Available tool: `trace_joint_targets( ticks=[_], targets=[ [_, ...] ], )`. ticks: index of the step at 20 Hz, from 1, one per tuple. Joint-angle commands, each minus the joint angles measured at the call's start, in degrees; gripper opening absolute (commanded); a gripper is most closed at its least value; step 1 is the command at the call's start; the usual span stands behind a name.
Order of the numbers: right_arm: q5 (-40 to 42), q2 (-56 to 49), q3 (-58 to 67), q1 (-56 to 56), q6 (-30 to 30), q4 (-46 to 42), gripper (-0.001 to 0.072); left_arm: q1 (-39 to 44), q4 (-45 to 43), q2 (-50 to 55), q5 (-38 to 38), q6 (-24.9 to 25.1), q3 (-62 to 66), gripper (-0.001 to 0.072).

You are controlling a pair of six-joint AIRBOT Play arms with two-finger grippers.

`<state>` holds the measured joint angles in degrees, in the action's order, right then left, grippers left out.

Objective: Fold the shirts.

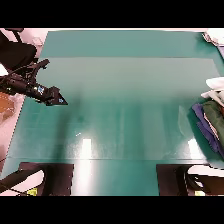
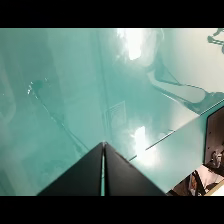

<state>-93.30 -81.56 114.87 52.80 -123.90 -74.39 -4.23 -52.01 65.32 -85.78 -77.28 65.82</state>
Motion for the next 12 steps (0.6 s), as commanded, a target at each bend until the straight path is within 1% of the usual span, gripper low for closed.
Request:
trace_joint_targets(
  ticks=[1,4,5,9,12],
  targets=[
    [-8.4,0.7,-0.7,3.6,7.0,-8.2,0.0024,0.0,0.0,0.0,0.3,0.9,0.1,0.0022],
    [-11.9,0.7,-4.3,6.2,12.2,-8.3,0.0025,0.0,0.0,0.0,0.3,0.9,0.1,0.0022],
    [-11.8,1.5,-6.6,6.9,14.8,-8.3,0.0025,0.0,0.0,0.0,0.4,0.8,0.1,0.0022],
    [-10.8,4.9,-17.1,9.1,15.0,-8.7,0.0026,0.0,0.0,0.0,0.5,0.9,0.1,0.0022],
    [-10.1,6.6,-24.0,9.1,15.6,-11.4,0.0026,0.0,0.0,0.0,0.3,0.8,0.1,0.0022]
  ],
)
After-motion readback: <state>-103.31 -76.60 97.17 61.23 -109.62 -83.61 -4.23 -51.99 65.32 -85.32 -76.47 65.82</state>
